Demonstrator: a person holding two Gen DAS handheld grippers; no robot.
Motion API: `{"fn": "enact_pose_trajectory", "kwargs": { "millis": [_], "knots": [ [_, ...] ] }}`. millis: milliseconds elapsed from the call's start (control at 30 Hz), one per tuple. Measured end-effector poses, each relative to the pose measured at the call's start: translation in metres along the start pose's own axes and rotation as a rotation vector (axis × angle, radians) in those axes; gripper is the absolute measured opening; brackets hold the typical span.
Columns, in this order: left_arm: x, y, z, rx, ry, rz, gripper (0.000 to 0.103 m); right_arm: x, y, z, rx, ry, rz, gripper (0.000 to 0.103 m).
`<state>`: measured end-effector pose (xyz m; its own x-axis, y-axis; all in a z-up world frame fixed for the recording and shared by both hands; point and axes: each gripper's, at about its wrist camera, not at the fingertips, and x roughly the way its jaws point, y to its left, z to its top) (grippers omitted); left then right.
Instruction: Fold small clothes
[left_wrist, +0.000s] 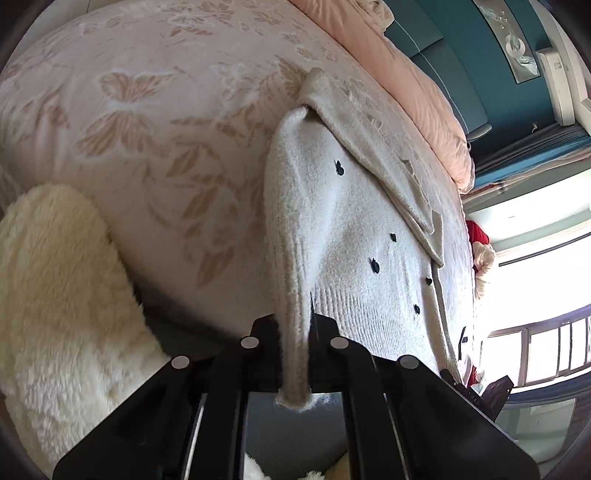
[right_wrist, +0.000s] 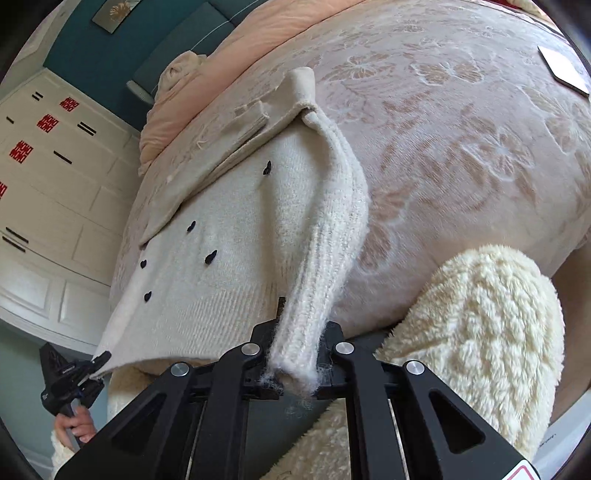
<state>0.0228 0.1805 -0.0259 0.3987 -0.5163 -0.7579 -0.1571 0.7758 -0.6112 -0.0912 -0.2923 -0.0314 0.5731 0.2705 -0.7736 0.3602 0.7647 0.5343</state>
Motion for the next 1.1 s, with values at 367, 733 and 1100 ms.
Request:
{"fn": "enact_pose_trajectory", "kwargs": {
  "millis": [367, 733, 1100],
  "knots": [
    [-0.032, -0.044, 0.010, 0.069, -0.130, -0.081, 0.006, -0.077, 0.033, 0.021, -0.006, -0.374, 0.241, 0.007],
    [-0.145, -0.078, 0.002, 0.166, -0.238, -0.222, 0.006, -0.187, 0.084, 0.044, -0.250, -0.584, 0.445, 0.006],
    [-0.137, -0.139, 0.067, 0.233, -0.318, -0.255, 0.007, -0.166, 0.080, 0.090, -0.058, -0.564, 0.444, 0.007]
  ]
}}
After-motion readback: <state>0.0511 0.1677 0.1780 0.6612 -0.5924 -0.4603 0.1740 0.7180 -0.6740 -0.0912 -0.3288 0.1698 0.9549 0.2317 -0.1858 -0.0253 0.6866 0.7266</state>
